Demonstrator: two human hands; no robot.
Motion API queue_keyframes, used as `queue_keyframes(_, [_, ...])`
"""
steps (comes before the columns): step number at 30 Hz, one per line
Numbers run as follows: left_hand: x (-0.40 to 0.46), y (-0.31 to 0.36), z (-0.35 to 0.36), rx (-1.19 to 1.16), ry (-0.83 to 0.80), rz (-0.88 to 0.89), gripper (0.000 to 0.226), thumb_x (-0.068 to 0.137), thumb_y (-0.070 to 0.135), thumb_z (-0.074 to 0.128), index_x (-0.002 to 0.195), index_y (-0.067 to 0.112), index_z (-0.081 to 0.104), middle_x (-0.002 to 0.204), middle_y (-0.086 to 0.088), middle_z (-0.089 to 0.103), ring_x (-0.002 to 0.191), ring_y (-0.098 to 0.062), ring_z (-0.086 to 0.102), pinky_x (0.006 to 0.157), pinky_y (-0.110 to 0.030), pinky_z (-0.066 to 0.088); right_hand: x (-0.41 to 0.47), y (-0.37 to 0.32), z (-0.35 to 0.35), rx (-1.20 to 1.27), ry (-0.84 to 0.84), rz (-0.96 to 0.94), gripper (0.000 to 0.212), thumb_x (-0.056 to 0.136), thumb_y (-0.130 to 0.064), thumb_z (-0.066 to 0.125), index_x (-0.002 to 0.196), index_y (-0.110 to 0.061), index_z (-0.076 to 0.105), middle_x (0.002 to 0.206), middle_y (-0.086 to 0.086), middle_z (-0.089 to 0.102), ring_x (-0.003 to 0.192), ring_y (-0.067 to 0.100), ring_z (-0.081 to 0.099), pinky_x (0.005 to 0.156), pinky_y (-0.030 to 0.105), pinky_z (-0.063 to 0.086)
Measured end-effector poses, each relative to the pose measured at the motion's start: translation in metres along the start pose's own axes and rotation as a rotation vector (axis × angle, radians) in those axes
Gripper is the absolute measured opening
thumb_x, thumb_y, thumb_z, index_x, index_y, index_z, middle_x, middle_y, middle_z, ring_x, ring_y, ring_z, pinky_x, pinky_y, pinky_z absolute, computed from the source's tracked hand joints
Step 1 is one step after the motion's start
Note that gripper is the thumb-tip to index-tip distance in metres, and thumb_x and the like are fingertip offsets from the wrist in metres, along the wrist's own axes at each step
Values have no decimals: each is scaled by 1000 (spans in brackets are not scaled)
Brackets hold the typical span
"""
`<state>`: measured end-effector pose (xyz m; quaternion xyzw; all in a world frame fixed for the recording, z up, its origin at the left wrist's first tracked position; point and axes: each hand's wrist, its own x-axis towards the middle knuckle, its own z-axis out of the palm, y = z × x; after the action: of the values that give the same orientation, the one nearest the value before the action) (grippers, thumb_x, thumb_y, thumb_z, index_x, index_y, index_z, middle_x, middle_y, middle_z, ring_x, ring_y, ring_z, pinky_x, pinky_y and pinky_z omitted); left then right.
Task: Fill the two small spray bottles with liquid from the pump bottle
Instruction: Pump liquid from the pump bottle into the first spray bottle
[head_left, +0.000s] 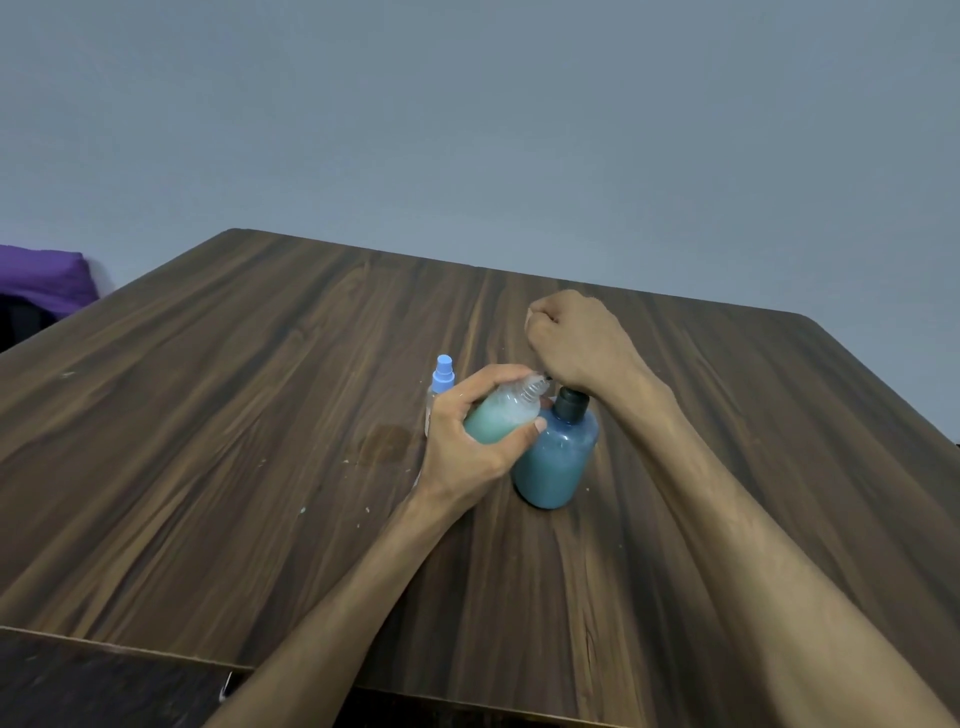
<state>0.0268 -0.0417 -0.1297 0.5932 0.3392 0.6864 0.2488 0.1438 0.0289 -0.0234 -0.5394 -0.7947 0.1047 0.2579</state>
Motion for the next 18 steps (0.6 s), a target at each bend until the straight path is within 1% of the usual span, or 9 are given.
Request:
queue_keyframes(3, [0, -1, 0, 6, 5, -4, 48, 77, -7, 80, 113, 21, 67, 104, 23, 75, 93, 0, 73, 83, -15, 54, -3, -2, 2, -48, -19, 26, 31, 89, -13, 45, 59, -16, 46, 59, -2, 52, 65, 28, 48, 61, 35, 35])
queue_keyframes(4, [0, -2, 0, 5, 8, -3, 48, 77, -7, 80, 113, 21, 67, 104, 20, 76, 94, -2, 74, 84, -16, 55, -3, -3, -1, -48, 9, 16, 31, 90, -13, 45, 59, -16, 44, 59, -2, 50, 62, 26, 45, 59, 35, 33])
queue_keyframes(6, [-2, -2, -1, -11, 11, 0, 46, 78, -7, 79, 113, 21, 68, 106, 8, 78, 96, -9, 77, 86, -21, 57, -2, -4, -5, -32, 72, -4, 30, 89, -12, 45, 60, -14, 40, 57, -2, 47, 59, 24, 42, 56, 34, 30])
queue_keyframes(7, [-1, -2, 0, -19, 10, 3, 45, 78, -6, 79, 113, 20, 68, 105, 5, 78, 96, -11, 77, 86, -22, 58, -1, -4, -6, -30, 75, -4, 29, 89, -12, 45, 61, -14, 40, 57, -2, 47, 59, 23, 41, 56, 34, 30])
queue_keyframes(8, [-1, -2, 0, -18, 9, 0, 45, 78, -5, 79, 113, 20, 68, 105, 7, 78, 95, -9, 77, 85, -21, 57, -1, -4, -4, -37, 53, 7, 29, 88, -11, 44, 60, -14, 40, 57, -2, 47, 59, 24, 41, 56, 34, 30])
queue_keyframes(10, [0, 0, 0, 1, 9, -5, 46, 77, -4, 80, 113, 22, 67, 105, 19, 76, 94, -3, 74, 83, -17, 55, -3, -5, 0, -68, -6, 36, 29, 89, -12, 44, 60, -14, 43, 59, -2, 50, 60, 24, 43, 58, 35, 32])
queue_keyframes(11, [0, 1, 0, 7, 11, -3, 47, 77, -3, 80, 113, 23, 67, 105, 22, 75, 93, -2, 73, 83, -16, 55, -3, -6, 0, -74, -15, 39, 28, 89, -12, 44, 61, -14, 43, 60, -1, 51, 61, 24, 43, 58, 35, 33])
queue_keyframes(15, [-1, 0, -1, 9, -2, 12, 49, 77, -8, 79, 113, 24, 67, 106, 21, 75, 95, -3, 75, 83, -16, 55, -2, -5, -5, -52, 53, 15, 26, 89, -12, 44, 63, -14, 44, 61, -2, 50, 61, 23, 42, 56, 34, 31])
queue_keyframes(18, [0, -1, -1, 21, 11, 3, 47, 77, -3, 80, 113, 23, 67, 105, 21, 75, 94, -3, 73, 84, -17, 55, -3, -7, 1, -94, -39, 57, 26, 88, -14, 44, 62, -14, 47, 63, 0, 54, 62, 23, 46, 57, 34, 32])
